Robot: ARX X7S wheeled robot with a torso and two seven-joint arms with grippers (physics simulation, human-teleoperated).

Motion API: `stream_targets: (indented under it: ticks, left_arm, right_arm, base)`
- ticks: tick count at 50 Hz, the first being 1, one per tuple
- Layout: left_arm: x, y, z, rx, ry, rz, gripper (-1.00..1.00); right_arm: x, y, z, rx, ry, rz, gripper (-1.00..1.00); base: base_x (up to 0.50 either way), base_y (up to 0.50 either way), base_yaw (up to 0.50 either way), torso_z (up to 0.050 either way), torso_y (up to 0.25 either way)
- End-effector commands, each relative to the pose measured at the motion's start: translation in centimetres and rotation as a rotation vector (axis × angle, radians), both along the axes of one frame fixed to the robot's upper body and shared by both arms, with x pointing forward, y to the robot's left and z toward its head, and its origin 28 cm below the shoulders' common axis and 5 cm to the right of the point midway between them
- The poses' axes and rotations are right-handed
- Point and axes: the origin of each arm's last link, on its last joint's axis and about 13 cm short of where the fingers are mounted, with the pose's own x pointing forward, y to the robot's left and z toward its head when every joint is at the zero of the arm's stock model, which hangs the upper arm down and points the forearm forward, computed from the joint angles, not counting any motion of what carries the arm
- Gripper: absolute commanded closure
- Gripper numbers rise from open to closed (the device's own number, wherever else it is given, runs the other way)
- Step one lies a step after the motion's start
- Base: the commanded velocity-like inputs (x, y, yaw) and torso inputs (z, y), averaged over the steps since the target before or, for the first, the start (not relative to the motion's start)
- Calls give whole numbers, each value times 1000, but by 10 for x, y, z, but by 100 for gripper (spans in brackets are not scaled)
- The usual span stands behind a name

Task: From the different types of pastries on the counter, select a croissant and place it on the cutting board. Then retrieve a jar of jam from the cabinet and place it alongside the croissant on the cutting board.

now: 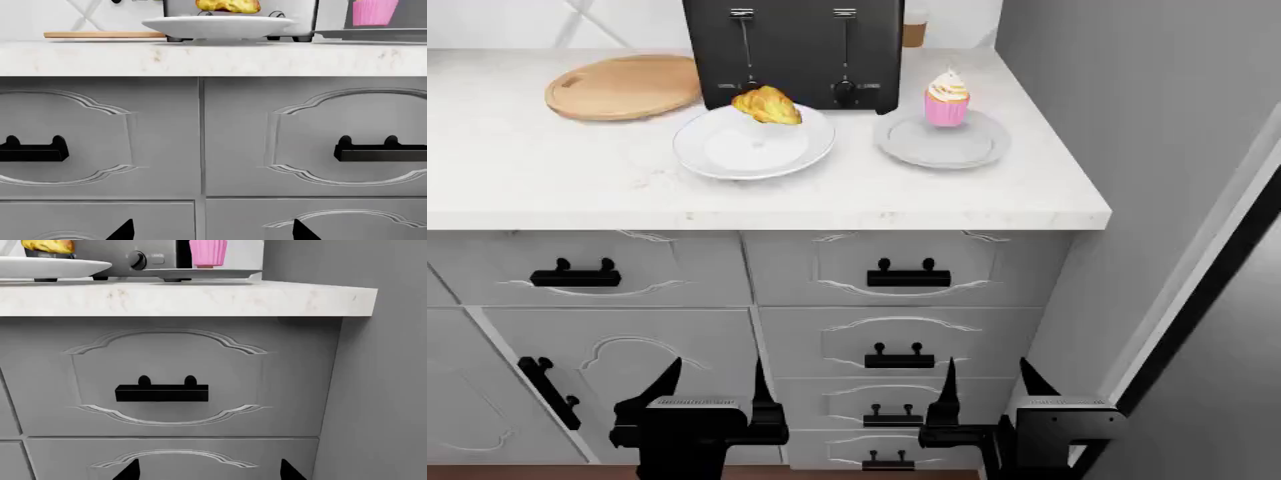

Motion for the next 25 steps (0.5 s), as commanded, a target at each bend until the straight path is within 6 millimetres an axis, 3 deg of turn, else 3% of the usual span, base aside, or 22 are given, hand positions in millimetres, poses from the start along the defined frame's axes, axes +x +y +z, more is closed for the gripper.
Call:
stream_targets:
  ticks: [1,7,11,15,22,25]
  left_arm:
    - [0,-1,2,5,-9,-5,-100]
    - [3,0,24,14,-30,-14,-100]
    - [7,1,55,22,-111,-19,-100]
    - [14,6,95,72,-214,-21,-100]
    - [18,24,167,31,-301,-75,-100]
    - [18,33,188,30,-320,-79,-100]
  right_arm:
    - [0,0,1,-4,-1,1,-100]
    - [1,-2,10,-23,-13,2,-100]
    - [6,-5,32,-29,-43,-9,-100]
    - [14,-11,64,-43,-73,-7,-100]
    - [25,-19,131,-48,-149,32,-100]
    - [27,-19,151,-76,-196,49,-100]
  base:
    - [0,0,0,0,0]
    - [0,0,0,0,0]
    - [0,0,0,0,0]
    - [0,0,0,0,0]
    - [0,0,0,50,0]
    - [91,0,0,50,0]
